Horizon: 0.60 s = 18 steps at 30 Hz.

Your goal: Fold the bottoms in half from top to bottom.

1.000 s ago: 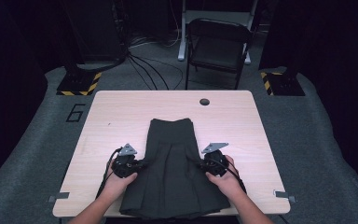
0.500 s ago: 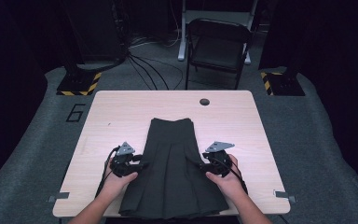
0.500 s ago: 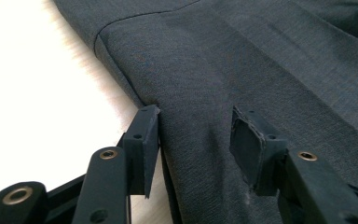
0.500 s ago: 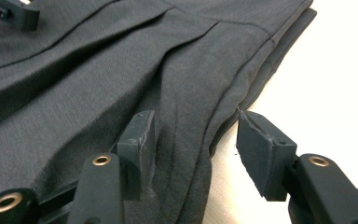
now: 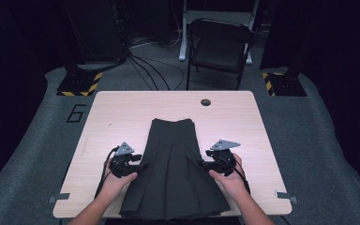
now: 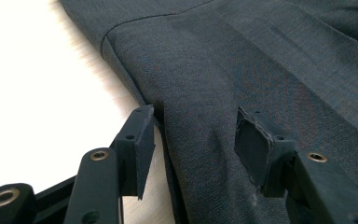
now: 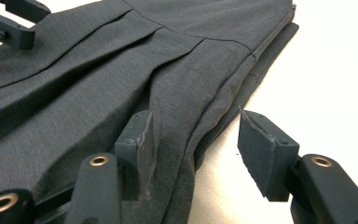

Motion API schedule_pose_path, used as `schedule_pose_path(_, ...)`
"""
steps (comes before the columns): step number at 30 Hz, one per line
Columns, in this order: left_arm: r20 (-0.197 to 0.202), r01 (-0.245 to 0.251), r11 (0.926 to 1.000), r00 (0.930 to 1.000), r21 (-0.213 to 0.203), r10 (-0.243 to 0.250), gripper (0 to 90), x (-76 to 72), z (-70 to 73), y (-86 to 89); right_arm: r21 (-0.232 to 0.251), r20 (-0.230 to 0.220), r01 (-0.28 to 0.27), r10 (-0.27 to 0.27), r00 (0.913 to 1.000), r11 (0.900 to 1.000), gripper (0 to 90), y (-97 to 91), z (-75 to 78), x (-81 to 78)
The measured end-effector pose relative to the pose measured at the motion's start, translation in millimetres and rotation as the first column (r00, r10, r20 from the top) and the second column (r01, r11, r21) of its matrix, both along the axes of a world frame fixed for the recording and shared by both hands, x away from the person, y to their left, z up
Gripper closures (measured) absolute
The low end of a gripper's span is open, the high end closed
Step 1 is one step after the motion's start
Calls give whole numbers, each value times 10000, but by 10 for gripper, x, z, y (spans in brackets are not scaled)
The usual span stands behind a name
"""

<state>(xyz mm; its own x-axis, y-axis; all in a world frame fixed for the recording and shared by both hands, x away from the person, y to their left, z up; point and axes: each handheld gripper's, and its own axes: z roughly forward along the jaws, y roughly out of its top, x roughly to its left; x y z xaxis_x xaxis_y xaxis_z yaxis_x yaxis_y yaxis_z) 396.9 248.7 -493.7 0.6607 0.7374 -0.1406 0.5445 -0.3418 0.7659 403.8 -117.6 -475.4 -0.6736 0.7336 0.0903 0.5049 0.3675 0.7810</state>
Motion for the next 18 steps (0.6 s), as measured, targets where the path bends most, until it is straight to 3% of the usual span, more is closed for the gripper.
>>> schedule_pose_path(4, 12, 99, 9999, 10000, 139, -99, 475, -10, 1, 7, 47, -84, 6, -6, 10000, 10000, 456, 10, -16, 40)
schedule_pose_path(18, 96, 69, 10000, 9999, 21, -69, 475, -22, 11, 21, 98, -85, 34, -34, 10000, 9999, 453, 16, -15, 57)
